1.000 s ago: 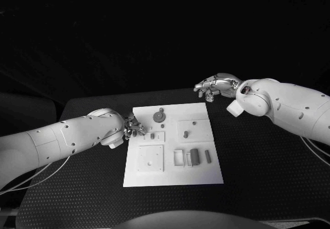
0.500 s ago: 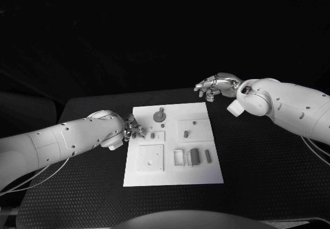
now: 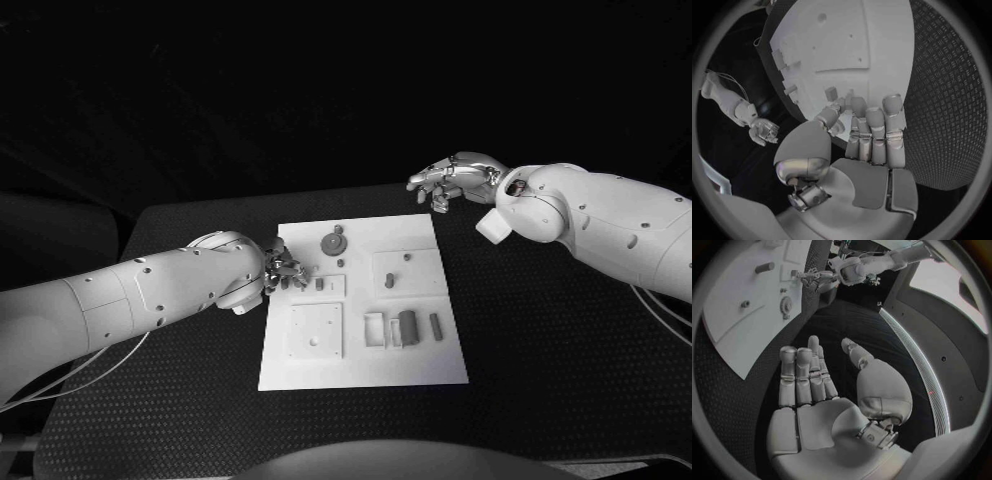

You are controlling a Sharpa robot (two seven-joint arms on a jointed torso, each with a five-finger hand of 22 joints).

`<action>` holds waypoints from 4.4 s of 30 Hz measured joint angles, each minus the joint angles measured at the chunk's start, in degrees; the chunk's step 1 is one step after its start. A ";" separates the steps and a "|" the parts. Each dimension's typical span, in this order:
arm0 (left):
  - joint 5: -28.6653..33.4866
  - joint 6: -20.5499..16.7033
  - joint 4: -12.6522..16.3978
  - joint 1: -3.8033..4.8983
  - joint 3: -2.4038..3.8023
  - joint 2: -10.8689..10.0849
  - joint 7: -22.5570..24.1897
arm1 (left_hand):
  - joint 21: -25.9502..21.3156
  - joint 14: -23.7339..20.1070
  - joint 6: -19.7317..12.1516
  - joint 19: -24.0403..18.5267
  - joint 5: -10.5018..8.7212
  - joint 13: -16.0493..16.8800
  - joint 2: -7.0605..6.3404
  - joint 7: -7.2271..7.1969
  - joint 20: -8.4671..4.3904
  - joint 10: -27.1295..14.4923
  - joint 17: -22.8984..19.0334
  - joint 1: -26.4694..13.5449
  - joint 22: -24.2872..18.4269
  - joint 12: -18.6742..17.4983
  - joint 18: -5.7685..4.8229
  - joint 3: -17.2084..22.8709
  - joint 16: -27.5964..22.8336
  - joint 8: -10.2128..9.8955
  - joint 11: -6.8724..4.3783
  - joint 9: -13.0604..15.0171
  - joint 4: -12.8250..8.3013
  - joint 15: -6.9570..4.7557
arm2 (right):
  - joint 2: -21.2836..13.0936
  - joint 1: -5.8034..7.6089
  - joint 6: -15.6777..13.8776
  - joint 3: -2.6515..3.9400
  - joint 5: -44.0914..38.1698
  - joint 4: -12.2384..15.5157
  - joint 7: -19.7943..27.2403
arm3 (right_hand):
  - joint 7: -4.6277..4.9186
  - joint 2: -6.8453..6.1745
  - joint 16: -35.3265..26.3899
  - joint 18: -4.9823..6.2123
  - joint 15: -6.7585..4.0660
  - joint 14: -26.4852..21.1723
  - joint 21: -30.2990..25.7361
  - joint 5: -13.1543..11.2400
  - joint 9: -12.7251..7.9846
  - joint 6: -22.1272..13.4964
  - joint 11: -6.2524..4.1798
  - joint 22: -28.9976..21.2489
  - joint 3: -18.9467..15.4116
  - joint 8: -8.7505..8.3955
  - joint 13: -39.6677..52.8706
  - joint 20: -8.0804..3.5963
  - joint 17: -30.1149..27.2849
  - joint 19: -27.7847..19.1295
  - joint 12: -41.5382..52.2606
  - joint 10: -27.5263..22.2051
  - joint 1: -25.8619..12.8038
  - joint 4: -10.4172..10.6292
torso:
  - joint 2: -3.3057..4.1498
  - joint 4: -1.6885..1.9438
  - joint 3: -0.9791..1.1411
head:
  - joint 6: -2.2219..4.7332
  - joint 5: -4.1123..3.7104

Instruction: Assemble the parts on the task board

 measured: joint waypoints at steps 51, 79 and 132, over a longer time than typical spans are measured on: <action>-3.44 1.28 0.56 -0.05 0.06 -0.36 -0.31 | 0.67 0.08 0.00 0.24 0.32 0.22 0.00 -0.01 0.00 0.08 -0.04 0.00 0.02 0.87 0.00 0.03 0.84 1.30 -0.08 0.00 0.02 -0.11 | 0.17 -0.03 0.08 0.00 -0.01 -0.21 -0.01 | 0.08 0.00 0.00 -0.01 -0.01 -0.01 0.00 0.00 0.02 -0.08 0.00 0.00 0.00 0.00 -0.04 -0.23 0.02 0.00 0.00 0.00 0.00 0.00 | -0.02 -0.05 0.04 | -0.17 -0.11; -3.99 1.87 1.01 -0.14 0.03 -0.43 -0.66 | 0.89 -0.01 -0.11 0.41 0.64 0.26 0.00 0.09 0.04 0.19 -0.05 0.00 0.00 1.09 0.00 0.08 1.06 2.26 -0.19 2.11 0.07 -0.42 | 0.18 -0.02 0.12 0.00 -0.04 -0.16 -0.01 | -0.01 0.00 0.00 -0.01 -0.13 -0.13 0.00 0.00 0.00 0.01 0.00 0.00 0.00 0.00 -0.09 -0.11 -0.02 -0.08 0.22 0.00 0.00 0.00 | 0.00 0.05 -0.04 | -0.12 -0.38; -7.79 2.73 0.11 -0.60 -0.25 0.29 -1.80 | 1.78 3.35 0.02 2.63 2.08 0.17 -4.04 -0.83 -2.45 1.64 -0.95 -10.39 0.01 2.43 0.24 -6.91 2.21 8.95 -1.97 1.13 0.41 -4.17 | 0.03 -0.11 0.12 0.00 -0.91 -0.01 0.00 | 0.13 0.00 0.00 0.00 -0.05 -0.05 0.00 0.00 0.02 -0.13 0.00 0.00 0.00 0.00 -0.08 -0.12 -0.06 0.12 0.22 0.00 0.00 0.00 | -0.01 0.02 -0.04 | -0.23 -0.51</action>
